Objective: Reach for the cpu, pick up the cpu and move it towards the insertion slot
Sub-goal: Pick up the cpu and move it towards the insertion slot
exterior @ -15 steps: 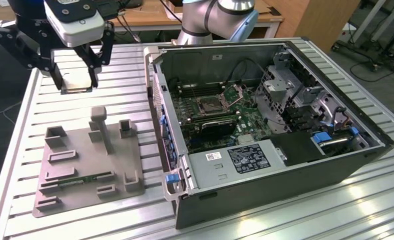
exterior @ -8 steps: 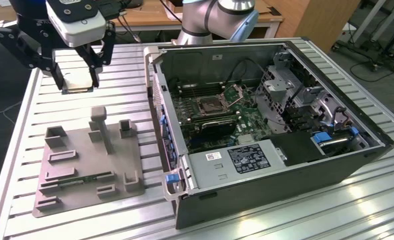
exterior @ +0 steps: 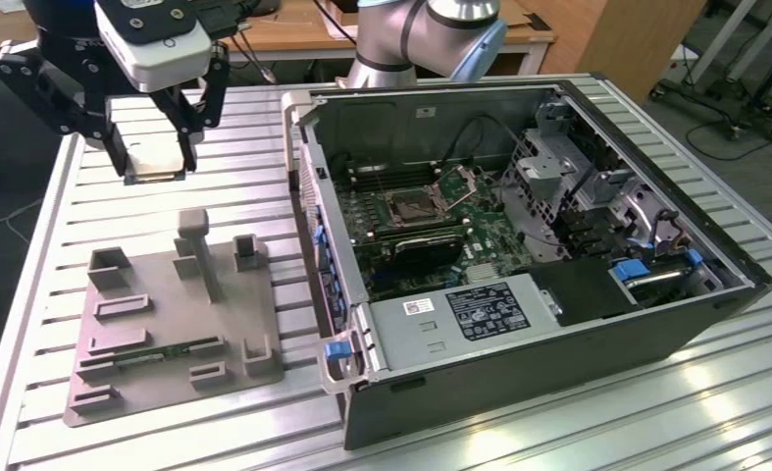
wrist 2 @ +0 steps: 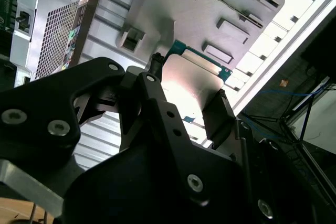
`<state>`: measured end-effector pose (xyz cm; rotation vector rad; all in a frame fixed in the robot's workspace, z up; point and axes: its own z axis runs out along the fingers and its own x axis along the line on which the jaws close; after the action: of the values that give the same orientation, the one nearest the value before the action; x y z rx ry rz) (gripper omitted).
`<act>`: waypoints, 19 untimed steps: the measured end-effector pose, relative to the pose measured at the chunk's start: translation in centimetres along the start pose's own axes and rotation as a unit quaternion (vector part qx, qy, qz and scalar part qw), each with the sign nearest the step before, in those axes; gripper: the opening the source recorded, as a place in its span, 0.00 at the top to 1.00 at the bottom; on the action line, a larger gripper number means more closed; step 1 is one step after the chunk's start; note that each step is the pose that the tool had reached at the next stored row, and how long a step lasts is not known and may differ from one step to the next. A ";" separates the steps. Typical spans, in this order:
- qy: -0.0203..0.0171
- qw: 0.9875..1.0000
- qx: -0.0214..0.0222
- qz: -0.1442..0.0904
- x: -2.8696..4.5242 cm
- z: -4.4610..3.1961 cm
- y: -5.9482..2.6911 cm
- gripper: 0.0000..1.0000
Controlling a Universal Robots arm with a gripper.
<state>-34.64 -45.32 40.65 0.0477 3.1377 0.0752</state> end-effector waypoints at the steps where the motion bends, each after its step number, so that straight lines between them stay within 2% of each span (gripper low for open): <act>1: 0.000 1.000 0.000 0.000 -0.03 0.00 0.00 0.45; 19: 0.000 1.000 0.000 0.000 -0.48 0.00 0.01 0.45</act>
<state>-34.16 -45.32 40.65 0.0477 3.1377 0.0752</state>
